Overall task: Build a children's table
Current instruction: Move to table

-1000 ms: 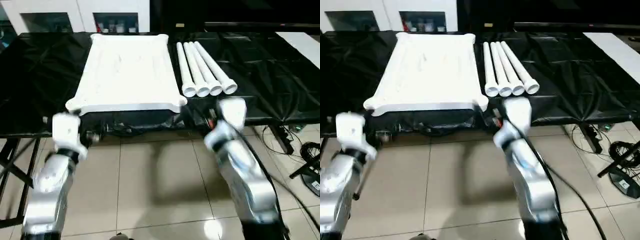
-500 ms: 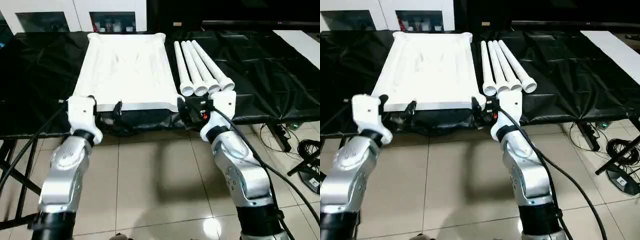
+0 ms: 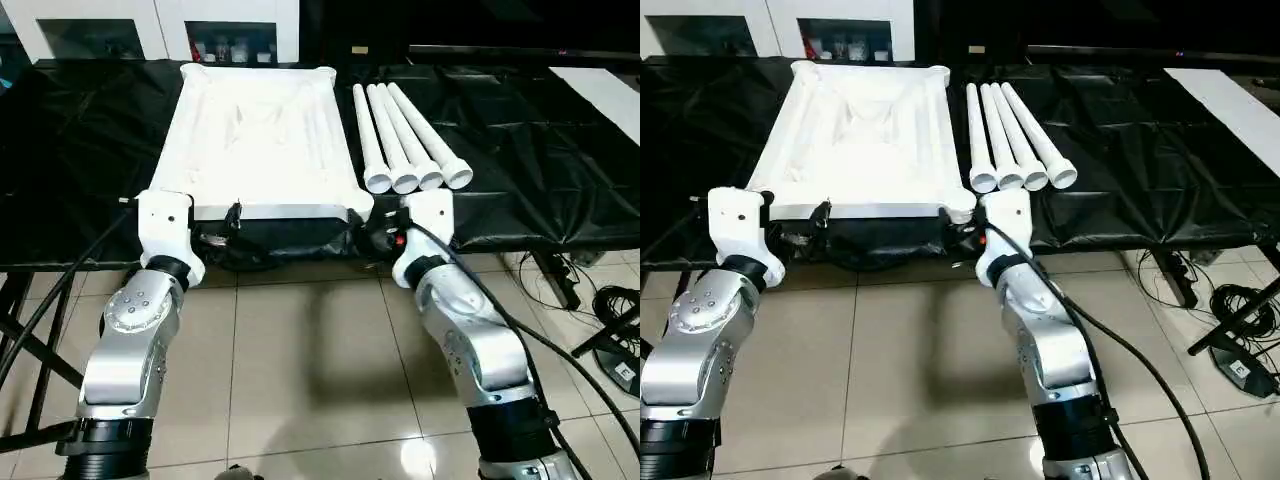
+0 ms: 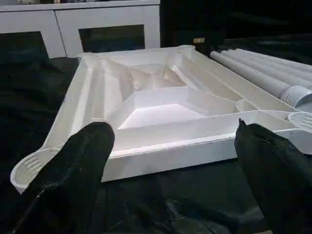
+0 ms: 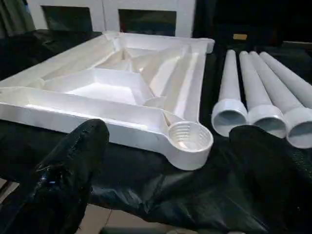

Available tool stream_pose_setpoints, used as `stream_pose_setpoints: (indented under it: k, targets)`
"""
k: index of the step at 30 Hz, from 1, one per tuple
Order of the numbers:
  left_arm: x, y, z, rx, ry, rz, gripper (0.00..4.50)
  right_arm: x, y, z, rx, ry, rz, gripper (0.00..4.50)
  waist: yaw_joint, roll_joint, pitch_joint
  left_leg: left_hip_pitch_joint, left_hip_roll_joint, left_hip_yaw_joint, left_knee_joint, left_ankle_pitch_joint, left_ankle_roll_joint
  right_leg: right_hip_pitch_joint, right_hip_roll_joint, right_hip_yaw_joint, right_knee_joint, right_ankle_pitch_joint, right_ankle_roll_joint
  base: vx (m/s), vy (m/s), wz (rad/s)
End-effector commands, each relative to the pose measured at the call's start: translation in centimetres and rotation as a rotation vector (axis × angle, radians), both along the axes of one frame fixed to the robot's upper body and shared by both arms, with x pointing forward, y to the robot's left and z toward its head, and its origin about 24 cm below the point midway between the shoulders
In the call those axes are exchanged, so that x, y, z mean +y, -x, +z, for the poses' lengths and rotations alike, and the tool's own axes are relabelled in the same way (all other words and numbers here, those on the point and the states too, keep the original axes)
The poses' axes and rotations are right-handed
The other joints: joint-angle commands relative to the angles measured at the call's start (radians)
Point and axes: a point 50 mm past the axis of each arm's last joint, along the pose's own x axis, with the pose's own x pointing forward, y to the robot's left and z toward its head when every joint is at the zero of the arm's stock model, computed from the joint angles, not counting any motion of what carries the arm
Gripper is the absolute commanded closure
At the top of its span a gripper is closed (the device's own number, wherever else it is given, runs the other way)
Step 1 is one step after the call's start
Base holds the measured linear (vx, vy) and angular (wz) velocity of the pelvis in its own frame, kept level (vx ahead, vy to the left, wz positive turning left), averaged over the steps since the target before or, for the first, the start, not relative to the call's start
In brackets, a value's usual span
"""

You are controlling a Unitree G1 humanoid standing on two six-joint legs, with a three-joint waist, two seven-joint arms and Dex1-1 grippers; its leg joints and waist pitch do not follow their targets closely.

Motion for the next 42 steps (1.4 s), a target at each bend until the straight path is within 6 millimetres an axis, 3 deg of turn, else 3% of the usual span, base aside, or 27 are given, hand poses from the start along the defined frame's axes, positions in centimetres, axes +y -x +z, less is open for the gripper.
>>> stream_pose_setpoints:
  k: [1, 4, 5, 8, 9, 10, 11, 13, 14, 15, 16, 17, 18, 21, 22, 24, 27, 28, 30, 31, 32, 35, 36, 37, 38, 40, 42]
  targets:
    - [0.0, 0.1, 0.1, 0.004, -0.001, 0.011, 0.04, 0.2, -0.2, 0.3, -0.018, 0.002, 0.007, 0.0, 0.015, 0.023, -0.054, -0.014, 0.027, -0.046, -0.081, -0.243, 0.149, 0.1, -0.126, 0.007, -0.111, -0.249, -0.108, -0.011, -0.009, 0.41]
    - [0.2, 0.1, 0.2, 0.004, -0.004, 0.017, 0.04, 0.2, -0.1, 0.1, -0.014, -0.005, -0.003, 0.0, 0.016, 0.034, -0.044, -0.017, 0.022, -0.05, -0.075, -0.247, 0.154, 0.148, -0.118, -0.042, -0.162, -0.432, -0.103, 0.055, -0.001, 0.6]
    - [0.3, 0.1, 0.2, 0.007, -0.006, 0.017, 0.04, 0.0, -0.1, 0.0, -0.003, -0.036, -0.016, 0.0, -0.011, 0.041, -0.048, 0.097, 0.094, -0.062, -0.103, -0.32, 0.09, 0.074, -0.064, -0.02, -0.115, -0.34, -0.14, 0.104, -0.008, 0.44]
    - [0.4, 0.1, 0.2, 0.006, -0.01, 0.019, 0.04, -0.1, -0.1, -0.1, 0.0, -0.032, -0.012, 0.0, -0.034, 0.041, -0.052, 0.179, 0.134, -0.111, -0.113, -0.295, 0.188, -0.012, -0.049, 0.01, -0.004, -0.046, -0.138, 0.138, -0.017, 0.18]
    - [0.4, 0.1, 0.2, 0.006, -0.011, 0.02, 0.04, -0.1, -0.1, -0.1, -0.001, -0.029, -0.009, 0.0, -0.033, 0.035, -0.051, 0.175, 0.121, -0.103, -0.104, -0.248, 0.233, -0.016, -0.057, 0.02, -0.005, -0.01, -0.132, 0.108, -0.027, 0.1]
    - [0.4, 0.2, 0.2, 0.006, -0.013, 0.02, 0.04, 0.0, 0.0, -0.2, 0.001, -0.027, -0.007, 0.0, -0.017, 0.016, -0.049, 0.109, 0.061, -0.046, -0.079, -0.167, 0.275, 0.035, -0.091, 0.057, -0.052, 0.089, -0.145, 0.108, -0.027, 0.1]
    - [0.4, 0.2, 0.2, 0.006, -0.013, 0.02, 0.04, 0.0, 0.0, -0.2, 0.001, -0.027, -0.007, 0.0, 0.016, -0.019, -0.071, 0.001, -0.022, 0.002, -0.009, -0.097, 0.245, 0.156, -0.11, 0.118, -0.088, 0.145, -0.178, 0.093, -0.029, 0.1]
    - [0.6, 0.2, 0.2, 0.006, -0.015, 0.02, 0.04, 0.1, 0.1, -0.2, 0.001, -0.025, -0.002, 0.0, 0.047, -0.006, -0.088, -0.069, -0.001, -0.027, 0.036, 0.012, 0.192, 0.205, -0.149, 0.147, -0.081, 0.306, -0.19, 0.096, -0.025, 0.09]
    - [0.6, 0.3, 0.2, 0.007, -0.016, 0.021, 0.04, 0.2, 0.1, -0.2, 0.001, -0.025, 0.0, 0.0, 0.038, 0.018, -0.096, -0.057, 0.011, -0.029, -0.008, 0.102, 0.152, 0.188, -0.078, 0.086, -0.043, 0.406, -0.149, 0.093, -0.009, 0.06]
    - [0.8, 0.3, 0.2, 0.008, -0.018, 0.024, 0.04, 0.4, 0.1, -0.3, 0.003, -0.025, 0.004, 0.0, 0.024, 0.029, -0.097, -0.02, 0.015, -0.038, -0.025, 0.165, 0.153, 0.161, -0.028, 0.052, -0.015, 0.424, -0.112, 0.136, -0.036, 0.0]
    - [0.9, 0.4, 0.3, 0.009, -0.019, 0.025, 0.04, 0.5, 0.2, -0.3, 0.004, -0.025, 0.006, 0.0, -0.029, 0.049, -0.106, 0.142, 0.077, -0.126, -0.021, 0.357, 0.329, 0.013, 0.014, 0.006, 0.059, 0.248, -0.041, 0.136, -0.036, 0.0]
    - [0.9, 0.4, 0.3, 0.01, -0.019, 0.025, 0.04, 0.5, 0.2, -0.3, 0.005, -0.025, 0.007, 0.0, -0.046, 0.055, -0.108, 0.213, 0.129, -0.18, -0.026, 0.409, 0.448, -0.078, -0.008, 0.01, 0.088, 0.032, -0.008, 0.136, -0.086, -0.14]
    - [0.8, 0.5, 0.4, 0.009, -0.018, 0.021, 0.04, 0.4, 0.3, -0.4, 0.011, -0.024, 0.009, 0.0, -0.042, 0.026, -0.088, 0.171, 0.15, -0.189, -0.047, 0.451, 0.584, -0.098, -0.048, 0.047, 0.11, -0.098, 0.05, 0.058, -0.074, -0.21]
    - [0.3, 0.4, 0.3, 0.015, -0.026, 0.006, 0.04, 0.0, 0.3, -0.9, 0.031, -0.027, 0.009, 0.0, -0.009, -0.057, -0.067, 0.037, -0.027, -0.04, -0.007, 0.024, 0.355, 0.034, -0.084, 0.125, -0.06, -0.016, -0.016, 0.037, -0.067, -0.04]
    - [-0.4, 0.3, 0.2, 0.014, -0.031, -0.017, 0.04, -0.4, 0.3, -1.0, 0.03, -0.008, 0.008, 0.0, 0.042, -0.045, -0.059, -0.007, -0.044, -0.037, 0.075, -0.097, 0.232, 0.104, -0.189, 0.211, -0.127, -0.263, -0.076, 0.024, -0.061, 0.13]
    - [-0.9, 0.1, 0.3, 0.009, -0.019, -0.032, 0.04, -0.7, 0.2, -0.7, 0.021, 0.004, 0.007, 0.0, 0.045, -0.015, -0.054, -0.04, -0.01, -0.053, 0.074, -0.032, 0.097, 0.134, -0.176, 0.184, -0.123, -0.333, -0.202, 0.0, 0.0, 0.0]
    - [-1.9, -0.8, 0.7, -0.008, 0.007, -0.071, 0.04, -1.6, -0.3, 0.4, -0.011, 0.013, -0.02, 0.0, 0.008, 0.035, -0.062, 0.046, 0.039, -0.053, -0.068, -0.022, 0.071, 0.077, -0.027, 0.059, -0.062, -0.156, -0.195, 0.052, 0.025, 0.03]
    - [-2.2, -1.4, 0.8, -0.016, 0.013, -0.089, 0.04, -1.8, -0.6, 0.7, -0.018, 0.008, -0.037, 0.0, -0.024, 0.052, -0.07, 0.145, 0.071, -0.099, -0.075, -0.052, 0.147, 0.004, -0.009, 0.031, -0.009, -0.079, -0.193, 0.1, 0.034, 0.1]
    - [-1.8, -1.7, 0.7, -0.008, 0.018, -0.081, 0.04, -1.8, -0.6, 0.7, -0.016, -0.008, -0.054, 0.0, -0.05, 0.047, -0.072, 0.176, 0.097, -0.134, -0.077, -0.081, 0.29, -0.029, -0.032, 0.032, 0.025, -0.009, -0.159, 0.094, 0.018, 0.1]
    - [-1.7, -1.8, 0.7, -0.006, 0.018, -0.078, 0.04, -1.8, -0.6, 0.6, -0.016, -0.01, -0.053, 0.0, -0.049, 0.028, -0.067, 0.148, 0.066, -0.102, -0.057, -0.024, 0.36, -0.013, -0.057, 0.049, -0.006, 0.063, -0.168, 0.082, 0.014, 0.06]
    - [-1.7, -1.8, 0.7, -0.006, 0.018, -0.077, 0.04, -1.8, -0.6, 0.6, -0.016, -0.011, -0.052, 0.0, -0.023, 0.0, -0.073, 0.039, -0.025, -0.031, -0.006, 0.021, 0.34, 0.103, -0.089, 0.105, -0.051, 0.161, -0.219, 0.091, 0.003, 0.06]
    - [-1.0, -1.6, 0.6, 0.003, 0.009, -0.064, 0.04, -1.5, -0.5, 0.5, -0.014, -0.019, -0.058, 0.0, 0.016, 0.01, -0.091, -0.054, -0.012, -0.041, 0.046, 0.05, 0.217, 0.193, -0.14, 0.149, -0.082, 0.125, -0.295, 0.102, -0.004, 0.04]
    - [-0.7, -1.7, 0.4, 0.011, 0.018, -0.049, 0.04, -1.3, -0.6, 0.4, -0.01, -0.027, -0.06, 0.0, 0.008, 0.037, -0.092, -0.046, 0.0, -0.042, 0.008, 0.12, 0.169, 0.178, -0.085, 0.104, -0.054, 0.219, -0.283, 0.115, -0.007, 0.06]
    - [-0.6, -1.7, 0.2, 0.016, 0.023, -0.041, 0.04, -1.3, -0.6, 0.3, -0.007, -0.03, -0.062, 0.0, -0.026, 0.06, -0.093, 0.052, 0.028, -0.068, -0.033, 0.214, 0.186, 0.099, -0.009, 0.036, -0.006, 0.22, -0.227, 0.115, -0.007, 0.06]
    - [-0.6, -1.7, 0.1, 0.018, 0.026, -0.036, 0.04, -1.3, -0.6, 0.3, -0.006, -0.031, -0.063, 0.0, -0.077, 0.076, -0.104, 0.197, 0.102, -0.167, -0.033, 0.337, 0.361, -0.052, -0.001, 0.01, 0.07, 0.026, -0.135, 0.14, -0.028, -0.04]
    - [-0.7, -1.8, 0.1, 0.02, 0.039, -0.038, 0.04, -1.2, -0.6, 0.4, -0.004, -0.035, -0.063, 0.0, -0.072, 0.059, -0.094, 0.197, 0.138, -0.196, -0.037, 0.416, 0.551, -0.106, -0.044, 0.038, 0.107, -0.081, 0.015, 0.105, -0.053, -0.14]
    - [-0.8, -1.9, 0.0, 0.018, 0.041, -0.042, 0.04, -1.3, -0.8, 0.4, -0.002, -0.041, -0.071, 0.0, -0.063, 0.017, -0.091, 0.159, 0.043, -0.122, -0.007, 0.285, 0.462, -0.081, -0.071, 0.079, 0.017, 0.088, -0.028, 0.0, 0.0, 0.0]
